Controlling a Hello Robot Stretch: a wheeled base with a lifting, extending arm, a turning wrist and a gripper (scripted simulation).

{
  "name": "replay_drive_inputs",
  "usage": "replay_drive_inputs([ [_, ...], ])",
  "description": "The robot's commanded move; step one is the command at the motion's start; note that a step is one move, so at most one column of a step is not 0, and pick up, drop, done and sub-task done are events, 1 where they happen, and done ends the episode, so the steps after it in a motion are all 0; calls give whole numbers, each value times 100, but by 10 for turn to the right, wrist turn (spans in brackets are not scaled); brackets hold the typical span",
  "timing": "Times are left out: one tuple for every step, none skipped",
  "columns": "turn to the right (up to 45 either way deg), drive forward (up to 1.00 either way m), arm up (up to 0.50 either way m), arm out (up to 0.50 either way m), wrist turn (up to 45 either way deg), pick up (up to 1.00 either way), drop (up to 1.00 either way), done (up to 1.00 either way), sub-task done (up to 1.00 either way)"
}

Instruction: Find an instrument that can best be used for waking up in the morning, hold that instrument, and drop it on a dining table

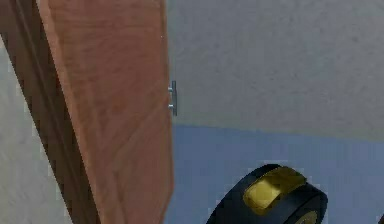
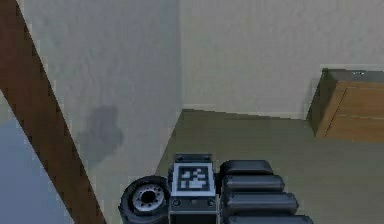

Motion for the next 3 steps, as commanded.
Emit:
replay_drive_inputs([
  [300, 0, 0, 0, 0, 0, 0, 0, 0],
  [0, 80, 0, 0, 0, 0, 0, 0, 0],
  [330, 0, 0, 0, 0, 0, 0, 0, 0],
])
